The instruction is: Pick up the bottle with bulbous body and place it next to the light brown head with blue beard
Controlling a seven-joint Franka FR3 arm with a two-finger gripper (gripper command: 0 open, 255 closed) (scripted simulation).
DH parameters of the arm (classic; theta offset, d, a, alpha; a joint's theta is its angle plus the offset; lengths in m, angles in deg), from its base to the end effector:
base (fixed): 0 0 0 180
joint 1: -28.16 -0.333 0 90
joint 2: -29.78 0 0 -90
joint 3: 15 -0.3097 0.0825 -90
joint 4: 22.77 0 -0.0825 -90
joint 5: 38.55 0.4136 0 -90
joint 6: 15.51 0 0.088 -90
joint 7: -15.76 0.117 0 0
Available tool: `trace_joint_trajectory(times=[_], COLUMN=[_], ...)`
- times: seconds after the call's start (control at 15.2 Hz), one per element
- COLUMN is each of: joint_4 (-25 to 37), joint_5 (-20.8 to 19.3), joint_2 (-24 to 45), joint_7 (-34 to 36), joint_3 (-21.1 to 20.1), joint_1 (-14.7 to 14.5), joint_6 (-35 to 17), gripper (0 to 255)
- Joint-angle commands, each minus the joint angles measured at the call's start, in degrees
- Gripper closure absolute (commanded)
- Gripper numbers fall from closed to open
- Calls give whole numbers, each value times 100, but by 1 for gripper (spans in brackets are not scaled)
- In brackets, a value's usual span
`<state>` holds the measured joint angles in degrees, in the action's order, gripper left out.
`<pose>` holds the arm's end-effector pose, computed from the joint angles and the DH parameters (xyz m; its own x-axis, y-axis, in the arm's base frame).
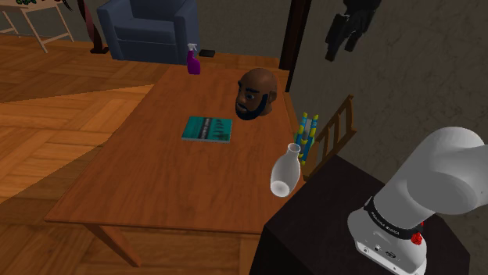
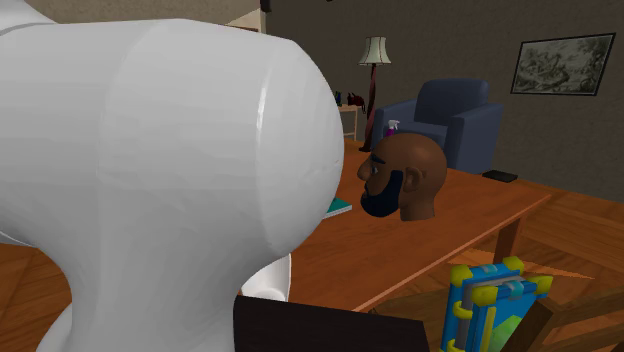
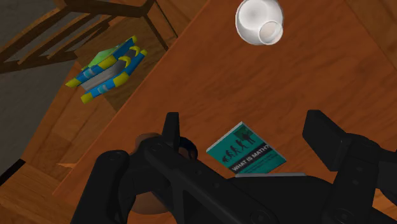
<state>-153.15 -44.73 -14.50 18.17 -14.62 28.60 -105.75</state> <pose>0.3458 -0.0182 0.6130 0.9956 -0.0541 0.0764 -0.0616 -0.9931 0.0997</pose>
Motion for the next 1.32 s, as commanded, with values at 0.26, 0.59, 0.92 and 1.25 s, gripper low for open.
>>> trace_joint_trajectory(times=[0.26,0.59,0.92,1.25], joint_4=[-916,-1955,-2877,-3656], joint_5=[109,254,416,602], joint_2=[-267,-456,-434,-106], joint_7=[107,235,363,497], joint_3=[-26,-79,-155,-254], joint_1=[-69,-173,-308,-488], joint_6=[-656,-1520,-2481,-3612], gripper=[0,0,0,0])
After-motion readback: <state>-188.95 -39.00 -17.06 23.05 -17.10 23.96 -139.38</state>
